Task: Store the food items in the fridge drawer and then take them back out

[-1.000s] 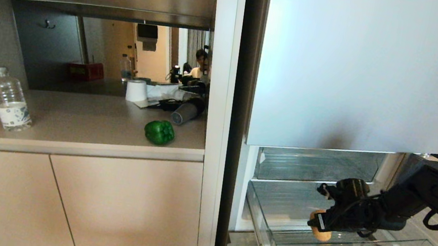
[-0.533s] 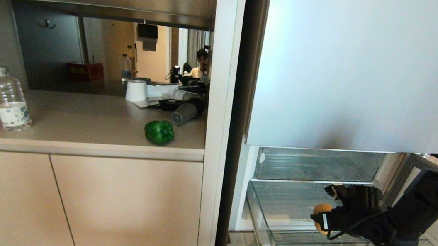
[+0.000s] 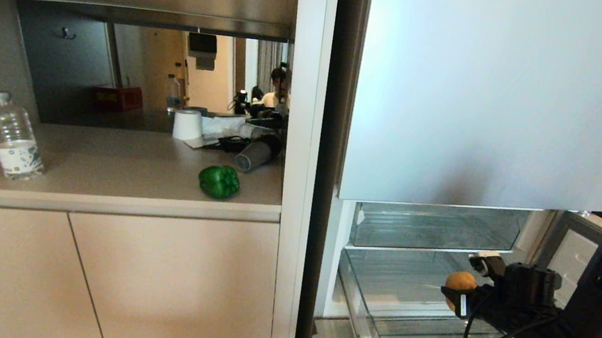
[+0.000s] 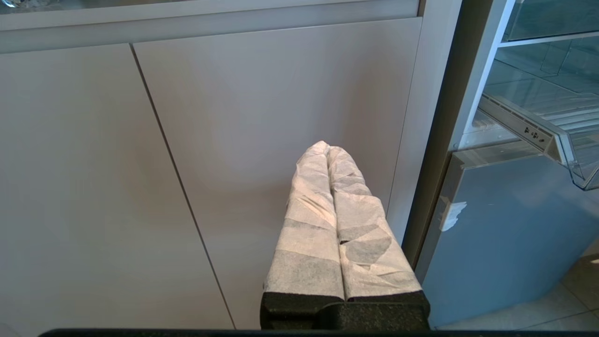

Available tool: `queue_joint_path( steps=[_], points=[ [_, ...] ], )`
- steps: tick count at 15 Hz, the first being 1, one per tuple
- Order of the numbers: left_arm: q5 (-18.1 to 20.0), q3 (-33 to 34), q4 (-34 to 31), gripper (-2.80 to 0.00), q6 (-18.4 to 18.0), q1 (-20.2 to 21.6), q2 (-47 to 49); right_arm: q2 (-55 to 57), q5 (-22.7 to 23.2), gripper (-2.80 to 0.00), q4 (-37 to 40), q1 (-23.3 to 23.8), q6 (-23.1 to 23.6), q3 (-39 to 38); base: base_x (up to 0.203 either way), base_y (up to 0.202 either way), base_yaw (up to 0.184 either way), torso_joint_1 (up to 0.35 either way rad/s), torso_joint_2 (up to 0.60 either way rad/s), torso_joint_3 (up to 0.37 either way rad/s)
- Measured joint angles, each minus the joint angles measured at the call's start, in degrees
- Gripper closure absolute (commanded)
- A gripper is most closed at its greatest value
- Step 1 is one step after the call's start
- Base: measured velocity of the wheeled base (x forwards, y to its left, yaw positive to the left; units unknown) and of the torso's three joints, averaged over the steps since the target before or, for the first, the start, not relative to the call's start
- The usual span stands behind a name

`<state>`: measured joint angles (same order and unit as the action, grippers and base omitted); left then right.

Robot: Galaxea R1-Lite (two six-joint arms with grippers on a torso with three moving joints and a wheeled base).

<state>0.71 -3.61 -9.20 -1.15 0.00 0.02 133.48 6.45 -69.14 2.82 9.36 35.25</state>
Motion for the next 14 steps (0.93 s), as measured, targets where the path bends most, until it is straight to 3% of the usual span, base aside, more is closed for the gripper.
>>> queue_joint_path(
  steps=[3,5,14],
  points=[
    [0.0,0.0,0.0,0.00,0.0,0.0,0.0,-1.9,-0.4,0.00,-6.9,0.6,-2.9,-4.7,0.000,0.000,0.000,0.000,0.00,0.000],
    [0.0,0.0,0.0,0.00,0.0,0.0,0.0,-4.6,-2.5,0.00,-7.3,1.0,-5.2,-7.1,0.000,0.000,0.000,0.000,0.00,0.000],
    [0.0,0.0,0.0,0.00,0.0,0.0,0.0,-22.3,-5.6,0.00,-7.7,1.8,-3.3,-21.7,0.000,0.000,0.000,0.000,0.00,0.000]
  ],
)
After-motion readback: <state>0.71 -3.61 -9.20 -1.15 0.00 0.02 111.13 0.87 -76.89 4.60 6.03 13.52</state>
